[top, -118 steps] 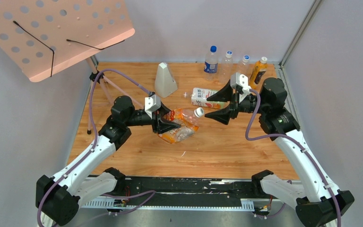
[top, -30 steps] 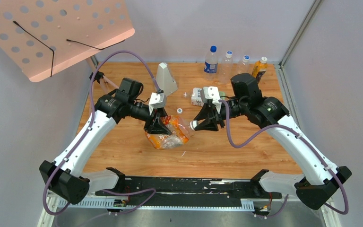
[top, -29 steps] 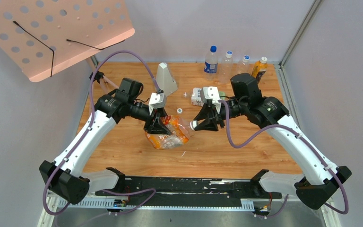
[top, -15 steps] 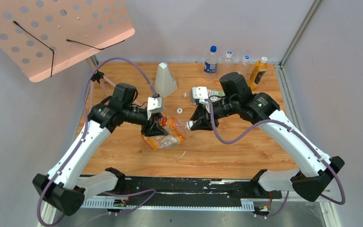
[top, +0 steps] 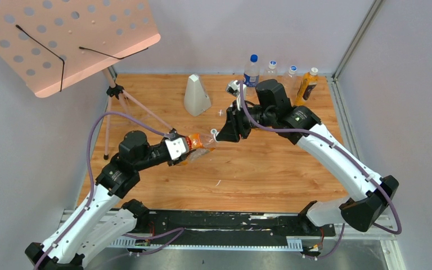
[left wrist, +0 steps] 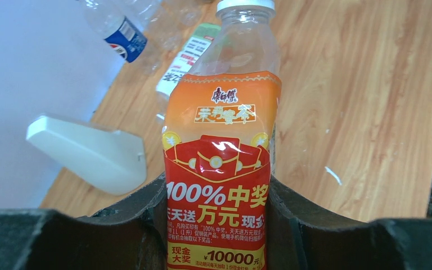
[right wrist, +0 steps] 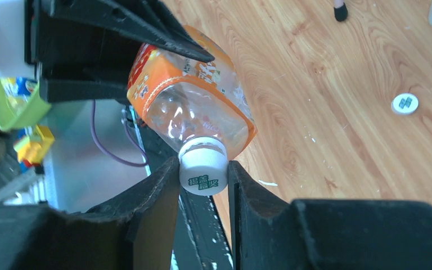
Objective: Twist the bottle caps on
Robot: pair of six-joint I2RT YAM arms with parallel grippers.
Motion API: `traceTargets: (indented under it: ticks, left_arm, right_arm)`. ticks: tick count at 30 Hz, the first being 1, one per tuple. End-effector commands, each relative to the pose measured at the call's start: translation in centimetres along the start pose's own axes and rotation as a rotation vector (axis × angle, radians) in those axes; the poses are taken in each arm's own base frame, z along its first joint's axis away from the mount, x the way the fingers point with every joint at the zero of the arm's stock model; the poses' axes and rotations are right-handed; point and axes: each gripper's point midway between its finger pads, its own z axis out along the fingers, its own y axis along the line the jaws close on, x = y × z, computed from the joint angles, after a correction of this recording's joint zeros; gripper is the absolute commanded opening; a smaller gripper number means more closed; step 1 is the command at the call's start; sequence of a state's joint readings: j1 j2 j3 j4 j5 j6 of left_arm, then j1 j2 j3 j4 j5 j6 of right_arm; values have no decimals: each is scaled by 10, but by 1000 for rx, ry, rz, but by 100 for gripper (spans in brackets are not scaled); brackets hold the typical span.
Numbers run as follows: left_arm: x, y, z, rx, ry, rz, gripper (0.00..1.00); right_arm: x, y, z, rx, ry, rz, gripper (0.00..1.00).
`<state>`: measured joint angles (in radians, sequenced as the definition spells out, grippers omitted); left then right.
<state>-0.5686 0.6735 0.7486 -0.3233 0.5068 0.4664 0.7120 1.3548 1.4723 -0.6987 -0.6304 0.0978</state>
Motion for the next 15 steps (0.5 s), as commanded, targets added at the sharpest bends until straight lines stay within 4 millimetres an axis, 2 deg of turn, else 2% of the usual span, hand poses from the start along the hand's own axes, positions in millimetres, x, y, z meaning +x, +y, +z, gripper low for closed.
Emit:
traceTargets:
  ticks: [1, 7, 11, 15]
  left_arm:
    - [-23, 38, -4, -194, -59, 131, 0]
    - [-23, 40, -1, -234, -94, 156, 0]
    - [-31, 41, 2, -234, -127, 200, 0]
    - [-40, 43, 3, -243, -162, 249, 0]
  right_arm:
    - [-27, -5, -1, 55, -86, 231, 0]
    - [-27, -8, 6, 53, -73, 439, 0]
    - [-24, -6, 13, 38, -45, 579, 0]
    - [-23, 1, 15, -9, -13, 610, 0]
